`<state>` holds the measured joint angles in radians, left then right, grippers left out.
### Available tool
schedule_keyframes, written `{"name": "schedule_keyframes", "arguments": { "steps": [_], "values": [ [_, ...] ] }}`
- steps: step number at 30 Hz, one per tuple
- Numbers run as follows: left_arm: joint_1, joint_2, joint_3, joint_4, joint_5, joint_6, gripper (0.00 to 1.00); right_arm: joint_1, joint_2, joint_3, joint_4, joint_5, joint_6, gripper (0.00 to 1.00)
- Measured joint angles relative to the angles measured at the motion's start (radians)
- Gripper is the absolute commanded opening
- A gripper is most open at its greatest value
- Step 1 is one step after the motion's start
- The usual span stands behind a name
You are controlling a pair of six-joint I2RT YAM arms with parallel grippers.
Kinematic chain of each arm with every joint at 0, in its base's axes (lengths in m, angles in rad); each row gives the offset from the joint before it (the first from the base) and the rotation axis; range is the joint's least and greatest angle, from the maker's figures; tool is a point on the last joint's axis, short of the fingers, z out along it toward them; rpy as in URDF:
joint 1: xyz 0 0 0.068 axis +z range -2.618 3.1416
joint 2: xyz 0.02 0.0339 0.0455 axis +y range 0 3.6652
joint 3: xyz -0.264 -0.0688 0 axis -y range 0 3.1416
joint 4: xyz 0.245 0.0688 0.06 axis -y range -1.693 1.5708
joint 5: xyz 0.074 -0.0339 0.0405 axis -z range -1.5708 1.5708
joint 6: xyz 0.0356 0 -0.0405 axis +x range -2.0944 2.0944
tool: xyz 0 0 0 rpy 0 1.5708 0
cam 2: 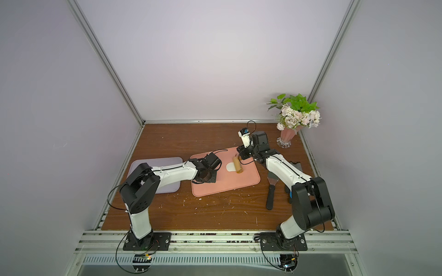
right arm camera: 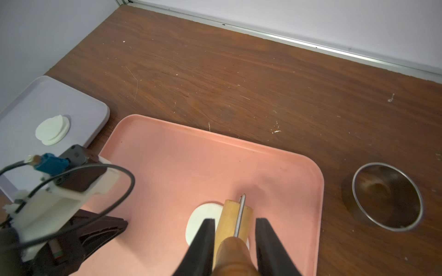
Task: Roll out the dumpling wrappers from the dough
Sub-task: Flatten out the dough on the work surface.
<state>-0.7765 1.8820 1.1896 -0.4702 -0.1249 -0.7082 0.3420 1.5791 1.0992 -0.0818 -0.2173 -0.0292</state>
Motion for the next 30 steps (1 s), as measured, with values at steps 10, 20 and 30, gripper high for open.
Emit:
{"name": "schedule_keyframes", "arguments": {
  "steps": [10,20,30],
  "values": [
    [0.000,0.000,-0.002,0.000,0.000,0.000,0.00,0.069,0.033,0.006,0.037,0.019,-0.087,0.00],
    [0.001,0.000,-0.002,0.003,0.000,0.001,0.00,0.117,-0.059,-0.189,0.256,0.018,-0.102,0.00],
    [0.001,0.000,-0.002,0.008,0.000,0.001,0.00,0.153,-0.058,-0.231,0.327,0.036,-0.106,0.00]
  ]
}}
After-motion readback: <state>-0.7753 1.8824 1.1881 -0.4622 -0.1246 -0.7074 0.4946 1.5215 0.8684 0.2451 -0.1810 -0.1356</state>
